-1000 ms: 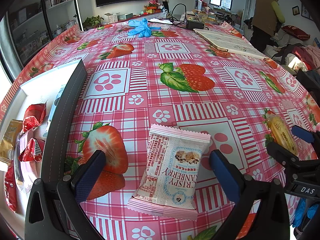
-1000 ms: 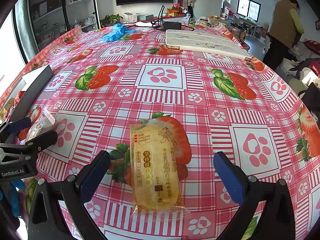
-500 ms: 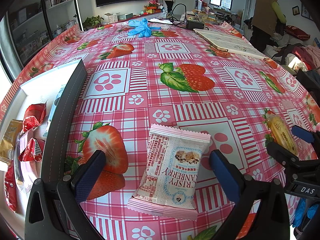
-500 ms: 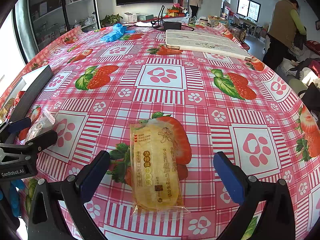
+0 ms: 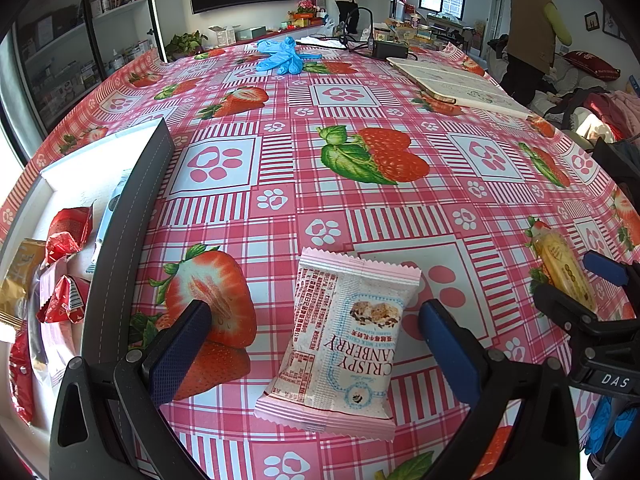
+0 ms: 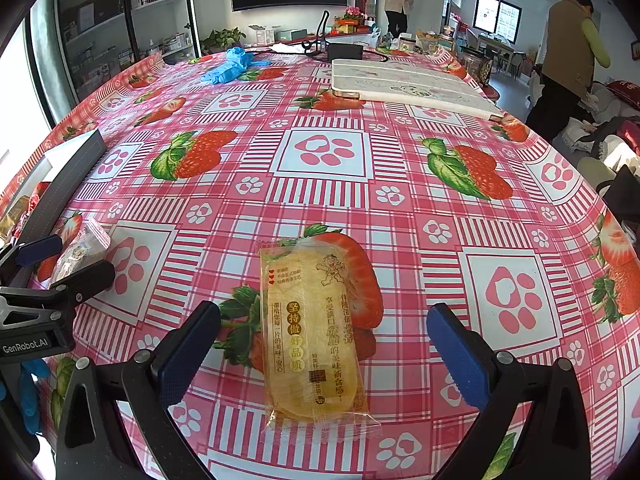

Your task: Organize snacks

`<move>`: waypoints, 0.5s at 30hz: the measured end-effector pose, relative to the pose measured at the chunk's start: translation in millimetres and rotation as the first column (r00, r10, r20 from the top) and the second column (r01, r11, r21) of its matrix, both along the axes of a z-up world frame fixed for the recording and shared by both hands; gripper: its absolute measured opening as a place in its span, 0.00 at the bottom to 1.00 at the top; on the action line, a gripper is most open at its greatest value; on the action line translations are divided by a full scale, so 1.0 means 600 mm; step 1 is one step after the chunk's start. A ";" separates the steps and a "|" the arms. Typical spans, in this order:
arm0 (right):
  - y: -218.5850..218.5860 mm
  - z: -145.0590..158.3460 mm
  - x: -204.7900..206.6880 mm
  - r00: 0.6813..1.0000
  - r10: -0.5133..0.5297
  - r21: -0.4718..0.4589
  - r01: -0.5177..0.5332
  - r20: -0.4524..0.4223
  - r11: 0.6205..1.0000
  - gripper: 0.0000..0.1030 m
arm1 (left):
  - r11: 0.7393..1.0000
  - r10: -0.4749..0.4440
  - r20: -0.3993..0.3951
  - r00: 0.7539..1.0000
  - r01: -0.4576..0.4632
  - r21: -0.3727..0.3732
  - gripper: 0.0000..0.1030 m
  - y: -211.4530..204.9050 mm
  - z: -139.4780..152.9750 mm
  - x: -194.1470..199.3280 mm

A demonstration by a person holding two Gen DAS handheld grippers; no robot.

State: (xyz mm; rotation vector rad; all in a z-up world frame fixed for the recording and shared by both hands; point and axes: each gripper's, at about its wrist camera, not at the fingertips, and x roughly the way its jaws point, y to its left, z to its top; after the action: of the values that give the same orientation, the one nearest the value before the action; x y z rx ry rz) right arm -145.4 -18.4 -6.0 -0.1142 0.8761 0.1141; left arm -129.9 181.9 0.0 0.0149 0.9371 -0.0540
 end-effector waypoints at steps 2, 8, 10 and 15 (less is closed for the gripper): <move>0.000 -0.001 -0.001 1.000 0.000 0.000 0.000 0.000 1.000 1.00 | 1.000 0.000 0.000 1.000 0.000 0.000 1.00 0.000 0.000 0.001; 0.000 0.000 -0.001 1.000 0.000 -0.001 0.000 0.000 1.000 1.00 | 1.000 0.000 0.000 1.000 0.000 0.000 1.00 0.000 0.000 0.001; 0.001 0.000 0.000 1.000 0.002 -0.001 -0.002 -0.003 1.000 1.00 | 1.000 0.000 0.000 1.000 0.000 0.000 1.00 0.000 -0.001 0.002; 0.004 0.007 0.013 0.998 0.012 -0.012 -0.013 -0.064 1.000 1.00 | 1.000 -0.001 -0.002 1.000 0.001 0.002 1.00 0.000 0.000 0.002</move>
State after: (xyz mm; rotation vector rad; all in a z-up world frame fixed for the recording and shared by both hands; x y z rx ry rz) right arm -137.6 -15.9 -1.5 -0.1284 0.9398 0.1243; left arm -129.0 182.0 -0.2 0.0168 0.9397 -0.0541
